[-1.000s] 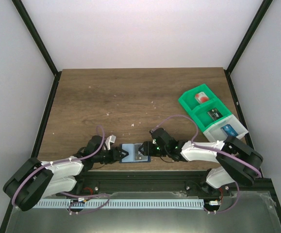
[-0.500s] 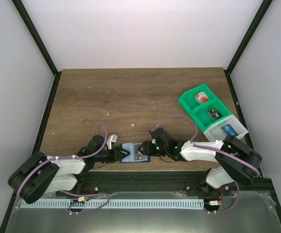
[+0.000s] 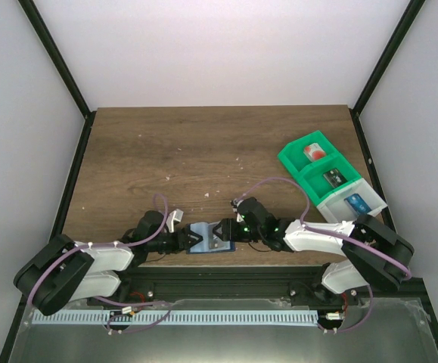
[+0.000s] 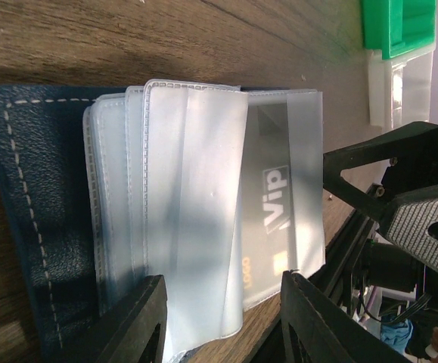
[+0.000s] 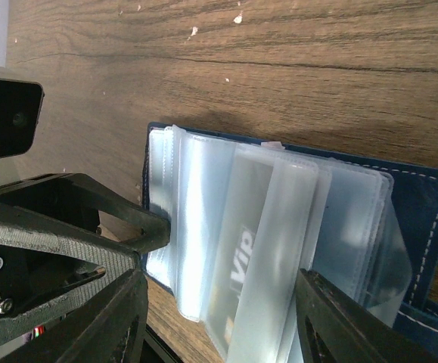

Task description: Take the credit cards out of the card holder

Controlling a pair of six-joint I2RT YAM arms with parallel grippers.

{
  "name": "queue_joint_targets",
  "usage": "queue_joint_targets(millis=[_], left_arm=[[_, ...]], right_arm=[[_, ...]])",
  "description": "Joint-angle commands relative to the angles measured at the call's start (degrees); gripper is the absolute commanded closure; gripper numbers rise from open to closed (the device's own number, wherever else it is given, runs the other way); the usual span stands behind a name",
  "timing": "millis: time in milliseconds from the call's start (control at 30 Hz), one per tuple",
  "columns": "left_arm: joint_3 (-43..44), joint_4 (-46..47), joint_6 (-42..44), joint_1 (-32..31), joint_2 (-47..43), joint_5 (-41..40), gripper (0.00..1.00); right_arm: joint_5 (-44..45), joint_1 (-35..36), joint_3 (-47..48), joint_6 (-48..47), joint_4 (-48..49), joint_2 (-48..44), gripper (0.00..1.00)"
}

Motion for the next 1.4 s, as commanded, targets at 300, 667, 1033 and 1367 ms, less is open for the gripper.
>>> queue_joint_targets(millis=[300,667,1033,1367], left_arm=[[-0.6,-2.5,-0.2,-0.2,-0.2,-1.5,0.56],[-0.9,-2.4,-0.4,-0.3,-0.3,-1.5,0.56],[-1.1,-2.9,-0.6,-0.3,-1.3,-2.0,0.56],[-0.8,-3.1,-0.5,-0.4,-1.1,-1.8,0.56]], right_arm=[[1.0,0.5,0.8,-0.7,-0.9,-3.4,0.45],[0.0,0.5,0.8,-0.6,0.3,-2.2,0.45],[-0.1,0.5,0.4,0.4,2.1,1.4,0.45],[1.5,0.5,1.5,-0.1,0.3,3.9,0.51]])
